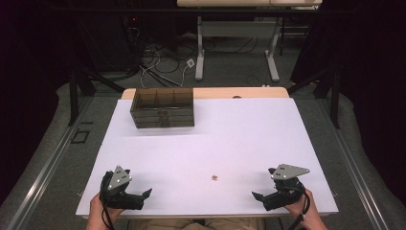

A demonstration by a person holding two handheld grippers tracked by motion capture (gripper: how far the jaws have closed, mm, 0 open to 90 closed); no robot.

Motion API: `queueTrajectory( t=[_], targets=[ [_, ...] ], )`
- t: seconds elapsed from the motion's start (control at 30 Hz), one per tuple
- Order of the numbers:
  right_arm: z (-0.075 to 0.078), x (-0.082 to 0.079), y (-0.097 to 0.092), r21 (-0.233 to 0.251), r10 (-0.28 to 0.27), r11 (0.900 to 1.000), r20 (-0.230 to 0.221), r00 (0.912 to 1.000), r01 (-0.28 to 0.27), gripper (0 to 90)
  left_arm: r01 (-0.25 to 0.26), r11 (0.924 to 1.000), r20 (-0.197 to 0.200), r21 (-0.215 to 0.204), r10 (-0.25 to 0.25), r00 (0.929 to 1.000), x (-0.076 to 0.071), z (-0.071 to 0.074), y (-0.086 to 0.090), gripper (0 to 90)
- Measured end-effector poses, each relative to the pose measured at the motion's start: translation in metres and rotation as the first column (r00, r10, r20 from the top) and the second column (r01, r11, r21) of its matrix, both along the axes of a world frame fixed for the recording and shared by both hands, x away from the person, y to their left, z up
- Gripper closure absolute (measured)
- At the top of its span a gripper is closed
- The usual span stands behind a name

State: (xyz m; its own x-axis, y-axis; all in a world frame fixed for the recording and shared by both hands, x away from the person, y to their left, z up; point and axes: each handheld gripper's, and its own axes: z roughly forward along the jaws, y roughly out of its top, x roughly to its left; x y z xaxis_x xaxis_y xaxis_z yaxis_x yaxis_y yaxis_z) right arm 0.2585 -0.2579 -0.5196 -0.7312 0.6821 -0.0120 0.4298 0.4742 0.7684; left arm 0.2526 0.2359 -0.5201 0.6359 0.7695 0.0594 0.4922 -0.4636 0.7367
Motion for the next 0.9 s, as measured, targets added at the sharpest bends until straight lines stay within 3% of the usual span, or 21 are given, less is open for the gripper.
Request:
queueTrajectory(
  t=[0.4, 0.9],
  targets=[
    [0.001, 0.0, -0.001, -0.006, 0.003, 1.0, -0.01, 0.9999, -0.004, 0.0, -0.009, 0.9995, -0.006, 0.03, 0.009, 0.9999, 0.006, 0.001, -0.007, 0.1],
    [-0.001, 0.001, -0.001, 0.003, -0.003, 1.0, -0.003, 1.0, 0.003, 0.0, -0.012, 0.9991, -0.007, 0.04, 0.013, 0.9999, 0.018, 0.003, -0.016, 0.0]
  ],
)
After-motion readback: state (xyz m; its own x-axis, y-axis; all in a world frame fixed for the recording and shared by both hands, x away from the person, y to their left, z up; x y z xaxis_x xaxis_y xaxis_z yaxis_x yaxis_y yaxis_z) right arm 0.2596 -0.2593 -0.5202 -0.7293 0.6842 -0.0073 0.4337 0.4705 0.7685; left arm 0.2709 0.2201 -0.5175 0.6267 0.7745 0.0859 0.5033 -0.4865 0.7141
